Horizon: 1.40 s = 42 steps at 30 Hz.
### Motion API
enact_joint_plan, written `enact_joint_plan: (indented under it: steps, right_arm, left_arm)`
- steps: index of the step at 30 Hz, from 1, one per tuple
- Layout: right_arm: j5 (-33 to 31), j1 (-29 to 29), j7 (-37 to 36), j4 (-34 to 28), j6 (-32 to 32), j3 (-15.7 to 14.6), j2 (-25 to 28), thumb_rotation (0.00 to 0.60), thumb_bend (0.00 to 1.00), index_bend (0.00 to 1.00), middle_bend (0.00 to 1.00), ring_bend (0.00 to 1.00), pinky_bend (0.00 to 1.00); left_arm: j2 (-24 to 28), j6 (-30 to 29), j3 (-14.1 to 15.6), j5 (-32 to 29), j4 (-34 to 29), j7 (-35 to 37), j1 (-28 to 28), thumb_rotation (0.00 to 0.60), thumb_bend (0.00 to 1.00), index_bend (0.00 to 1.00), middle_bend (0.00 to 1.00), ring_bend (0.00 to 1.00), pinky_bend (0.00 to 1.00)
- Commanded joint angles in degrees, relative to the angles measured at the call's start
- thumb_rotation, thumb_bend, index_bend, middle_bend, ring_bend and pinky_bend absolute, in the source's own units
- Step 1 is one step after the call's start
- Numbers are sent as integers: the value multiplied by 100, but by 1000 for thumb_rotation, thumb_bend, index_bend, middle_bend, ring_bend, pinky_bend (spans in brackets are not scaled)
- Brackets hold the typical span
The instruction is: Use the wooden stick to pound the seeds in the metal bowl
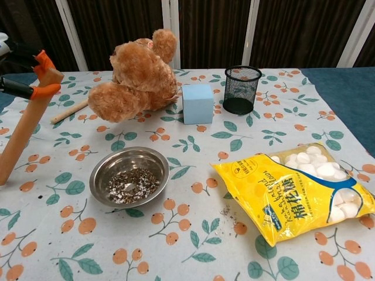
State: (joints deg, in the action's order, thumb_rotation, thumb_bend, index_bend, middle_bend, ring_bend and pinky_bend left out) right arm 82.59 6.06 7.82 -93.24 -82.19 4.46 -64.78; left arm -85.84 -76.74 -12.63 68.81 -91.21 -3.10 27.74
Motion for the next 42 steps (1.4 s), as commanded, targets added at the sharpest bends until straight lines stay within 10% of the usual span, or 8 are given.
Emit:
enact_joint_plan:
  steps: [1, 28, 42]
  right_arm:
    - [-3, 0, 2, -4, -4, 4, -1, 600, 507, 0, 0, 0, 0]
    - [-5, 0, -12, -4, -2, 5, 4, 600, 507, 0, 0, 0, 0]
    - [-4, 0, -60, 19, 6, 3, -1, 600, 507, 0, 0, 0, 0]
  left_arm:
    - [-1, -246, -24, 298, -88, 332, -130, 600, 853, 623, 645, 161, 32]
    - [-680, -700, -281, 1361, -547, 947, 118, 600, 867, 613, 662, 161, 32]
    - [-1662, -800, -222, 2043, 683, 2065, 547, 600, 878, 605, 664, 161, 32]
